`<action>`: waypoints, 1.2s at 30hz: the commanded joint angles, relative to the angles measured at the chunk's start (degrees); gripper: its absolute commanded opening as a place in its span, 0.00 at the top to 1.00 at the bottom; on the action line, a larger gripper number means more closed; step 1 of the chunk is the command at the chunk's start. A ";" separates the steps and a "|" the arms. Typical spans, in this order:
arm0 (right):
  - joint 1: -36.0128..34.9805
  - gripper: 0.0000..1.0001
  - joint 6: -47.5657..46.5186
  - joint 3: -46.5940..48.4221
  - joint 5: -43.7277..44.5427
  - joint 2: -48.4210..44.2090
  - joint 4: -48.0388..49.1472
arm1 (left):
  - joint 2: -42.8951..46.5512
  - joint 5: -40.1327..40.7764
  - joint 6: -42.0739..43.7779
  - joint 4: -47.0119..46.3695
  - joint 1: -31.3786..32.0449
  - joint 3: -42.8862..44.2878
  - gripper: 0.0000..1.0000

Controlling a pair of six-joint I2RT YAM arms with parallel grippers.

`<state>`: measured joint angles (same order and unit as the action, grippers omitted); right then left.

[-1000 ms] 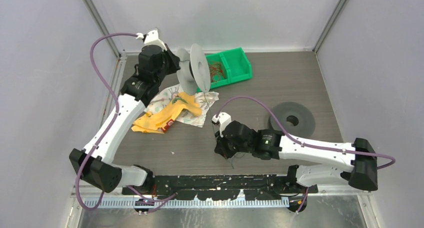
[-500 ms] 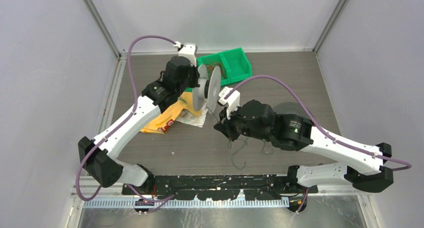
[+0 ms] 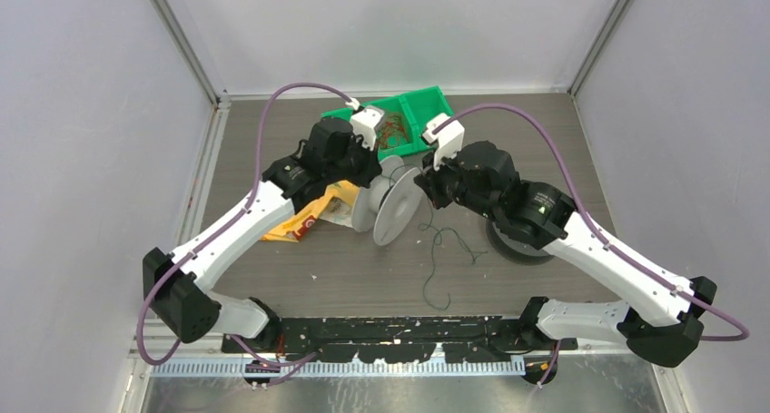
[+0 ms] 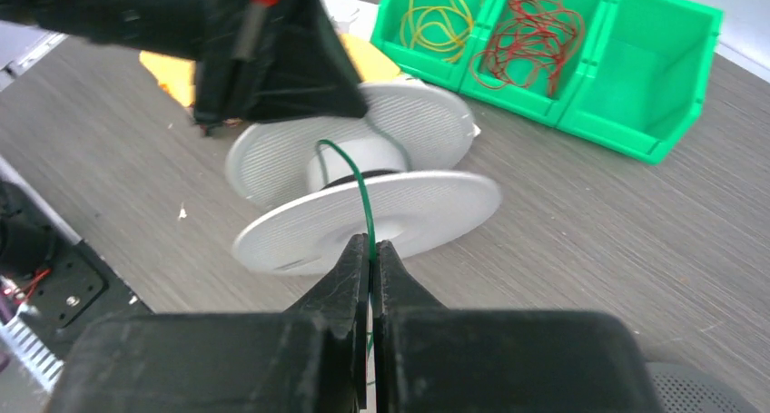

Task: Wrap the cables
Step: Wrap the cable around the cable reel.

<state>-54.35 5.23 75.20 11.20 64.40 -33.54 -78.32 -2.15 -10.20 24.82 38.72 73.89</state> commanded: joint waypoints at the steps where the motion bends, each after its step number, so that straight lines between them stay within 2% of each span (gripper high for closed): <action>1: 2.58 0.99 -2.27 -0.39 3.12 0.34 3.40 | 5.76 -10.20 4.20 1.49 -0.03 2.01 1.00; 10: 8.70 0.99 -1.56 -7.49 6.02 -0.87 5.49 | 8.45 -23.02 5.91 9.75 -1.89 9.10 1.00; 14: 10.39 0.88 1.20 -11.84 4.39 -1.79 10.23 | 8.73 -24.58 4.16 10.61 -2.79 11.60 1.00; 19: 13.21 0.73 5.85 -16.83 0.04 -2.31 16.22 | 9.22 -20.34 3.58 11.03 -3.11 14.01 1.00; 23: 14.02 0.70 9.50 -21.89 -2.49 -2.44 21.44 | 10.11 -18.01 3.47 9.89 -3.14 15.50 1.00; 28: 14.09 0.52 14.63 -26.87 -6.41 -1.48 28.31 | 10.88 -14.72 2.88 8.00 -3.17 16.89 1.00; 36: 14.04 0.42 21.96 -35.70 -5.67 -1.81 40.77 | 11.68 -9.21 1.42 5.96 -3.19 18.63 1.00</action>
<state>-40.14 22.31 42.35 5.26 63.68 -3.01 -69.19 -14.26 -6.79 37.04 35.70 88.95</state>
